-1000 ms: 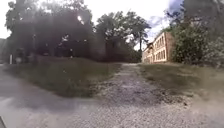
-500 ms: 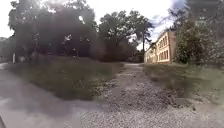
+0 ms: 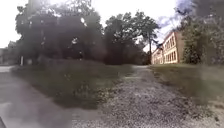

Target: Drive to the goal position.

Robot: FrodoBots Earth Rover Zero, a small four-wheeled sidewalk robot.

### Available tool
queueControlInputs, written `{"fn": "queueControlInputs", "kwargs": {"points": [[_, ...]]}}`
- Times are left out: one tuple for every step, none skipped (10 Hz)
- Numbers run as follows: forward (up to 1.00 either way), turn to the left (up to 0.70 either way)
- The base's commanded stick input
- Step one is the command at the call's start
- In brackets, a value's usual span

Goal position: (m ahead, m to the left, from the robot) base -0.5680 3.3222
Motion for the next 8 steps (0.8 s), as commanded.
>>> {"fn": "queueControlInputs", "kwargs": {"points": [[0.0,0.45],[0.0,0.45],[0.0,0.45],[0.0,0.45],[0.0,0.45],[0.0,0.45],[0.0,0.45],[0.0,0.45]]}}
